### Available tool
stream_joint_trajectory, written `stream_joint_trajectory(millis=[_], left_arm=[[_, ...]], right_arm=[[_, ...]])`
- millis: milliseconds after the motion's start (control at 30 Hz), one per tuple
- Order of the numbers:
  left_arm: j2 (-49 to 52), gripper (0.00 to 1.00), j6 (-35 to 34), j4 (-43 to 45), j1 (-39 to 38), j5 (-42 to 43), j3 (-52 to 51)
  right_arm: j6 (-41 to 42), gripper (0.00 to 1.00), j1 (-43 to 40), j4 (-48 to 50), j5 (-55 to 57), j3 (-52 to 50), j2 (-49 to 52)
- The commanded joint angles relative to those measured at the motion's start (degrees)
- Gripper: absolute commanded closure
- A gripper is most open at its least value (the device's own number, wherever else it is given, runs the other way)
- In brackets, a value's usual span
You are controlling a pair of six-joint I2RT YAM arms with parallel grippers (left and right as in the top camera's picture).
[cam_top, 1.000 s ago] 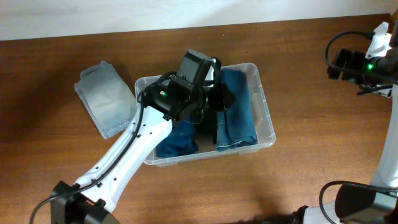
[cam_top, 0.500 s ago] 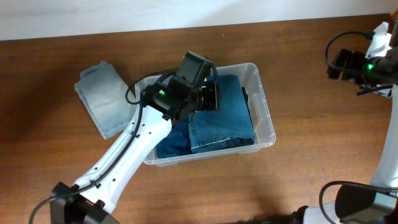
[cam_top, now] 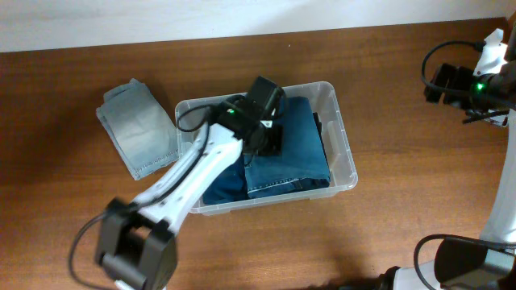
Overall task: Pack container
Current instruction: 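Lift the blue jeans over the box and lay them on the bundles, then grasp the light-blue folded jeans with the left gripper and lift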
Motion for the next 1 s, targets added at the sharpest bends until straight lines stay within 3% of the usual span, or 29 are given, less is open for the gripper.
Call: stream_joint_trajectory(millis=[0, 167, 267, 300, 333, 433, 567, 600, 667, 800, 967], left_arm=[[3.6, 0.99, 1.4, -0.8, -0.5, 1.6, 0.5], [1.0, 1.00, 3.7, -3.5, 1.3, 1.1, 4.0], [-4.0, 0.95, 5.0, -7.2, 4.4, -4.2, 9.2], [-6.1, 0.61, 5.2, -8.2, 6.0, -7.3, 10.8], [-7.9, 0.39, 5.2, -8.9, 7.8, -10.1, 11.8], [-12.8, 0.20, 5.2, -9.5, 15.0, -15.1, 12.6], [-14.3, 0.13, 5.2, -11.7, 30.7, -13.0, 12.4], [-13.4, 0.07, 5.2, -11.7, 36.8, -8.8, 11.4], [-10.8, 0.03, 6.1, -10.7, 44.5, -3.2, 9.0], [-4.2, 0.03, 13.1, -7.1, 51.2, 8.9, 5.0], [6.0, 0.03, 17.4, -5.9, 54.0, 13.5, 4.4]], right_arm=[[0.6, 0.02, -0.1, -0.2, 0.0, 1.1, -1.2], [0.6, 0.02, -0.1, -0.2, 0.0, 1.1, -1.2], [0.6, 0.01, -0.1, -0.2, 0.0, 1.1, -1.2], [0.6, 0.02, -0.1, -0.2, 0.0, 1.1, -1.2], [0.6, 0.02, -0.1, -0.2, 0.0, 1.1, -1.2], [0.6, 0.01, -0.1, -0.2, 0.0, 1.1, -1.2], [0.6, 0.02, -0.1, -0.2, 0.0, 1.1, -1.2], [0.6, 0.02, -0.1, -0.2, 0.0, 1.1, -1.2], [0.6, 0.02, -0.1, -0.2, 0.0, 1.1, -1.2], [0.6, 0.01, -0.1, -0.2, 0.0, 1.1, -1.2], [0.6, 0.01, -0.1, -0.3, 0.0, 1.1, -1.2]])
